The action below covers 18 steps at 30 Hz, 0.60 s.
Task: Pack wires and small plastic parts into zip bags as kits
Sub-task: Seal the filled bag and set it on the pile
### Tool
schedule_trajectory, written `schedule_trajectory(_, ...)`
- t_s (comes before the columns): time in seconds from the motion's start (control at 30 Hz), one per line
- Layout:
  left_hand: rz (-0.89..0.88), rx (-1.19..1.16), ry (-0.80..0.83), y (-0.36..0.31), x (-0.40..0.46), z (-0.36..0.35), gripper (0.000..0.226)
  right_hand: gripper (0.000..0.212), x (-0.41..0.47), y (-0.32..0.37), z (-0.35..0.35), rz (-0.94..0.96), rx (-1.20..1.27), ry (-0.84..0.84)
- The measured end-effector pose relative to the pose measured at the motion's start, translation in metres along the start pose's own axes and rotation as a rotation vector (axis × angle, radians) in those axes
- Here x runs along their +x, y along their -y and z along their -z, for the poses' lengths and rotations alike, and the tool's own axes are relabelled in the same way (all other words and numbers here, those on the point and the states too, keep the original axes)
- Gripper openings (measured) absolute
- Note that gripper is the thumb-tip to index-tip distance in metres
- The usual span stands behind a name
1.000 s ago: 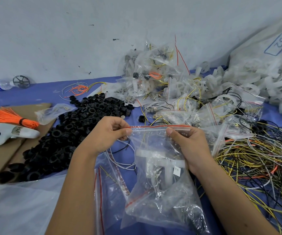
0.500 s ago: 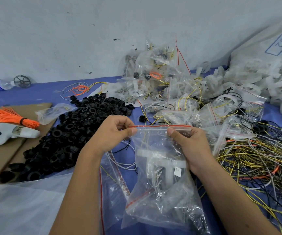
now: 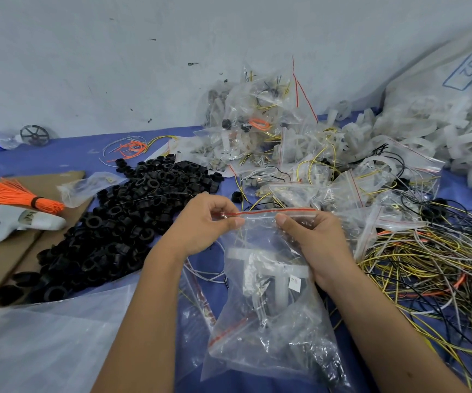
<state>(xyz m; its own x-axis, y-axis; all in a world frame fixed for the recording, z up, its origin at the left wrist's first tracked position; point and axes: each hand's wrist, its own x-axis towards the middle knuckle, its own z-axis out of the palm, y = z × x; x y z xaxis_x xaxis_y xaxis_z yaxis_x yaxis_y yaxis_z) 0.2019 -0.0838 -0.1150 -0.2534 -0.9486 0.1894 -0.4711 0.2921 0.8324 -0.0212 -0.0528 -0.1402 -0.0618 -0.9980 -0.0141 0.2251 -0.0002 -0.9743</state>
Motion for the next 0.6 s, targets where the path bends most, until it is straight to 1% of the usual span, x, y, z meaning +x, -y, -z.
schedule_trajectory(0.23,-0.016,-0.040,-0.049,-0.0015,0.0013,-0.0036,0.007,0.003,0.0046,-0.0049,0.0006,0.010,0.007,-0.003)
schedule_trajectory(0.37,-0.025,-0.031,-0.035,-0.0058,0.0015,-0.0087,0.015,0.002,0.0043,-0.0066,-0.0004,0.033,0.010,0.015)
schedule_trajectory(0.5,-0.017,-0.006,-0.029,-0.0060,0.0025,-0.0076,0.018,0.003,0.0045,-0.0065,-0.0010,0.034,0.018,0.016)
schedule_trajectory(0.6,-0.016,0.022,0.003,-0.0089,0.0033,-0.0079,0.009,0.004,0.0035,-0.0049,-0.0019,0.056,0.003,0.031)
